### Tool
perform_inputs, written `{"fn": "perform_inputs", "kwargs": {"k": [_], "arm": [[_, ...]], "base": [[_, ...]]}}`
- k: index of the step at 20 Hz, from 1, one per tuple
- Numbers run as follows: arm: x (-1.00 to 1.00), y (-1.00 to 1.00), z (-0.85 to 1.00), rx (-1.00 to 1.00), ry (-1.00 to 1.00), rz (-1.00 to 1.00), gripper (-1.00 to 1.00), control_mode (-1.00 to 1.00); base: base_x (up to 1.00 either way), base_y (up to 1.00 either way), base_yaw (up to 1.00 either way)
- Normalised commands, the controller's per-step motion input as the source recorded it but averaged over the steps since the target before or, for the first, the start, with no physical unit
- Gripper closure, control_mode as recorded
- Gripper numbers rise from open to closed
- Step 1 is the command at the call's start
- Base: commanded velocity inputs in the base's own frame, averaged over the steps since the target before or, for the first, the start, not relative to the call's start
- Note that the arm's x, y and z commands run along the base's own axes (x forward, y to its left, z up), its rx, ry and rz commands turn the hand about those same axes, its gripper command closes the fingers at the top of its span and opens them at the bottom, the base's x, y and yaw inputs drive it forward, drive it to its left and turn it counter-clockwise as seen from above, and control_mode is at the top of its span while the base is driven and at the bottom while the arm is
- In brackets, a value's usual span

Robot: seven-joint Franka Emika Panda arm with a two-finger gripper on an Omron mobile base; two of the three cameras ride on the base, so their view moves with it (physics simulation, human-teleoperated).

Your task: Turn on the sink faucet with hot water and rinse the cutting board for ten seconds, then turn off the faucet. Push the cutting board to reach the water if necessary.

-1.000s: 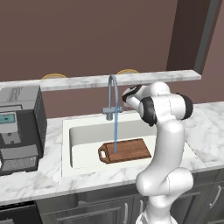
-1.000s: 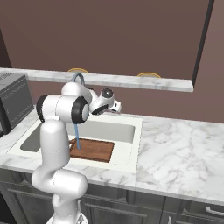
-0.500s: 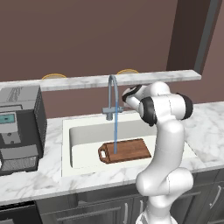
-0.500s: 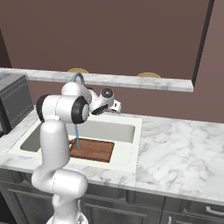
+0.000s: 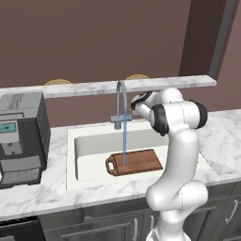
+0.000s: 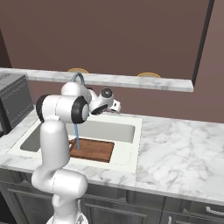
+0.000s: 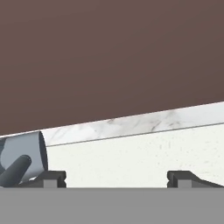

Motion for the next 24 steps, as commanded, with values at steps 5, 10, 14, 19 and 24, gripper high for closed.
{"fn": "perform_inputs", "kwargs": {"k": [5, 10, 14, 19, 24], "arm": [[0.0, 0.21, 0.0, 0.0, 0.0, 0.0, -1.0, -1.0], [0.0, 0.18, 0.0, 0.0, 0.0, 0.0, -1.0, -1.0], [0.0, 0.17, 0.0, 0.0, 0.0, 0.0, -1.0, -1.0], [0.0, 0.18, 0.0, 0.0, 0.0, 0.0, -1.0, -1.0], [0.0, 0.23, 0.0, 0.0, 0.0, 0.0, -1.0, -1.0]], "base": [[0.0, 0.0, 0.0], [0.0, 0.0, 0.0], [0.0, 0.0, 0.0], [0.0, 0.0, 0.0], [0.0, 0.0, 0.0]]}}
